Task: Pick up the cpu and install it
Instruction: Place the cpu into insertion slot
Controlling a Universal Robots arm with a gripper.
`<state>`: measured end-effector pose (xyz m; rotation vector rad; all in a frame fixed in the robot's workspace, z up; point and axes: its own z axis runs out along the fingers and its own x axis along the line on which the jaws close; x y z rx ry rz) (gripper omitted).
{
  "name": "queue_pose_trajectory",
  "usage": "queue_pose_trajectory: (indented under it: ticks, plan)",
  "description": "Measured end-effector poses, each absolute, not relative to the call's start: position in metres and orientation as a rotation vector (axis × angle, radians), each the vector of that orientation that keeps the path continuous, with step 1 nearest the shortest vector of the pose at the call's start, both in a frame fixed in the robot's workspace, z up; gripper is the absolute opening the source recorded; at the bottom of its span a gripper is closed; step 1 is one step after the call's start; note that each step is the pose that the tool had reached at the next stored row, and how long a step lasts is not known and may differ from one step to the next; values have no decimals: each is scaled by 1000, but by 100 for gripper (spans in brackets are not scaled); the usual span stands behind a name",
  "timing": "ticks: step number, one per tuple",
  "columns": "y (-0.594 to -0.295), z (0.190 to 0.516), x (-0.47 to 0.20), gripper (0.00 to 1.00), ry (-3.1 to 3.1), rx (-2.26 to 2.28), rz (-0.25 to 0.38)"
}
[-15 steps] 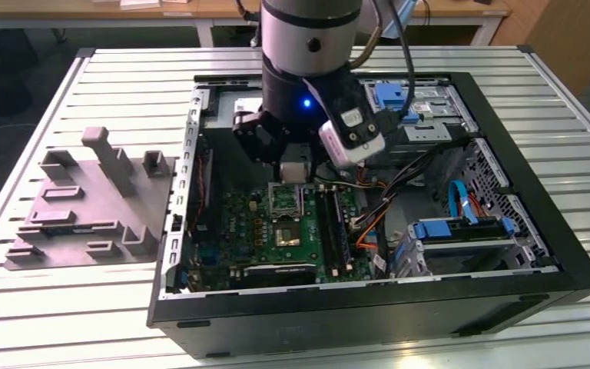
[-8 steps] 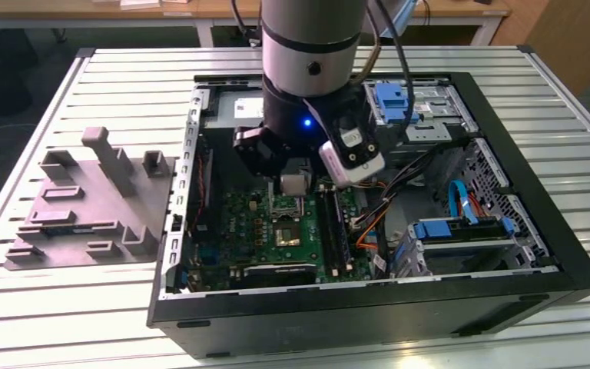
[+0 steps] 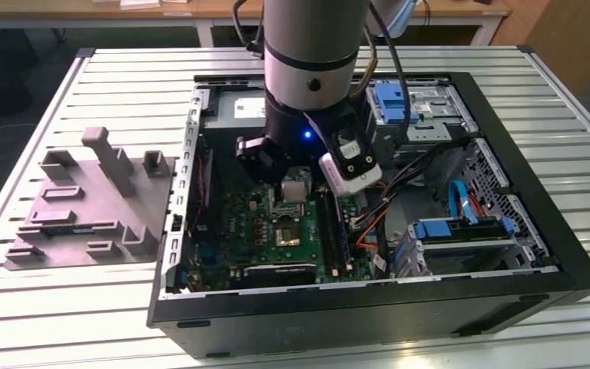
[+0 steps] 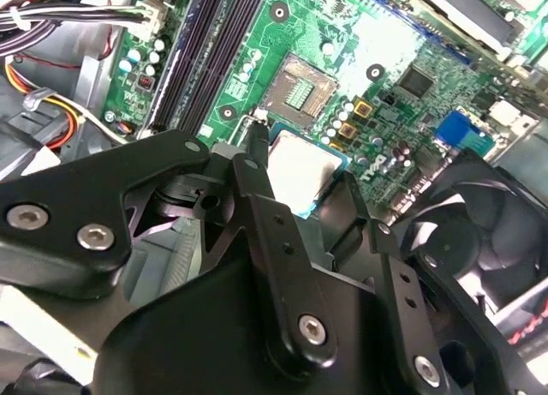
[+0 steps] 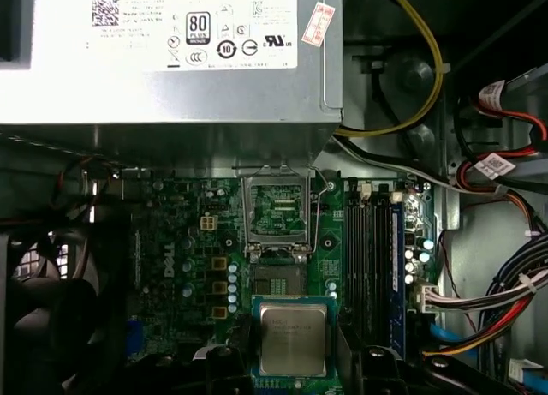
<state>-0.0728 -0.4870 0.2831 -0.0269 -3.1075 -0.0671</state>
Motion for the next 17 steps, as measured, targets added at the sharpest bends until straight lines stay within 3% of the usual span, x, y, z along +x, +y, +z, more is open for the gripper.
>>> queue_pose_trajectory:
  ticks: [17]
  plan:
    - [-487, 267, -72, 47, -3107, -27, -67]
